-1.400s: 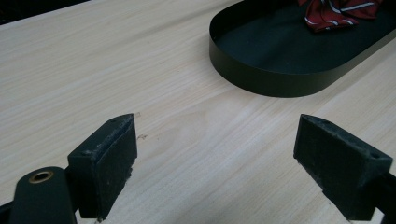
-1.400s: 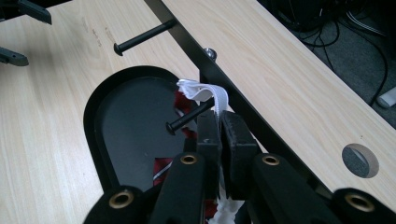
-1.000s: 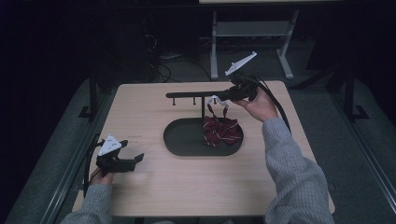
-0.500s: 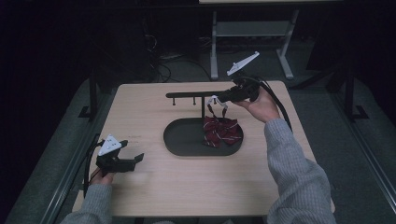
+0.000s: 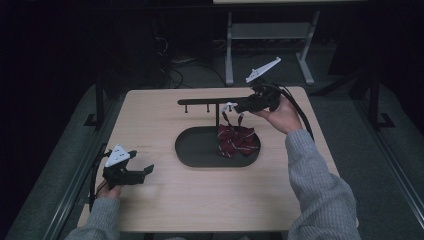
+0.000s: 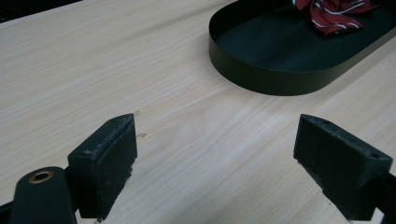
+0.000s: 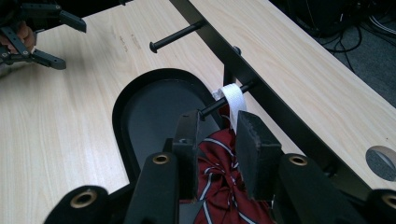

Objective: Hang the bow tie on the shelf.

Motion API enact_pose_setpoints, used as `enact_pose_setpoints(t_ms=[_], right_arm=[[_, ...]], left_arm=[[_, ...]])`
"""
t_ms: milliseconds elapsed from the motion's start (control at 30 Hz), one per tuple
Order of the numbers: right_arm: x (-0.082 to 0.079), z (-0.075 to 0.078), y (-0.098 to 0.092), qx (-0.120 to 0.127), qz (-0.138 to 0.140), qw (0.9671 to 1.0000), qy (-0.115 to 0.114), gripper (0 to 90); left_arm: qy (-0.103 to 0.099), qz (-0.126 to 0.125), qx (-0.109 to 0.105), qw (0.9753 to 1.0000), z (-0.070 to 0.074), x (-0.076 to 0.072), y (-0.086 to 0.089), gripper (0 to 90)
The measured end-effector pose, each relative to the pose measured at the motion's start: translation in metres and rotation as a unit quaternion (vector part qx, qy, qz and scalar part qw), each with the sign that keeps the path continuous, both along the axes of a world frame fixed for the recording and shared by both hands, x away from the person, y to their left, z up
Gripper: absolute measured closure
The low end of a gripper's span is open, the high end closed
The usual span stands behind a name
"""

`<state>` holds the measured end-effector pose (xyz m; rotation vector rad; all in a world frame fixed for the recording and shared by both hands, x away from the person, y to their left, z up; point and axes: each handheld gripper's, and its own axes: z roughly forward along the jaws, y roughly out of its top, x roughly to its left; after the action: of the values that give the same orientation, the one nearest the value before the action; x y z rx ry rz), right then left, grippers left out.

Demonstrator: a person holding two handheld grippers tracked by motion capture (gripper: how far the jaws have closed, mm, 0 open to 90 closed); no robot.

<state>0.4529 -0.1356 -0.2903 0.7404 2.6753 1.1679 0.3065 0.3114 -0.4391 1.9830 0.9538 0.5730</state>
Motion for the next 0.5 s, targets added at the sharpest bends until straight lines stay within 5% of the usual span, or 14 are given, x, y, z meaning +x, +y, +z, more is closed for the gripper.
enact_pose_setpoints(t_ms=[500], right_arm=[[-0.0089,0.0012,-0.0079,0.009,-0.001,1.0000,0.000,64.1]], left_arm=[[0.000,0.000,0.000,1.0000,-0.0001,-0.0001,-0.0005,13.0]])
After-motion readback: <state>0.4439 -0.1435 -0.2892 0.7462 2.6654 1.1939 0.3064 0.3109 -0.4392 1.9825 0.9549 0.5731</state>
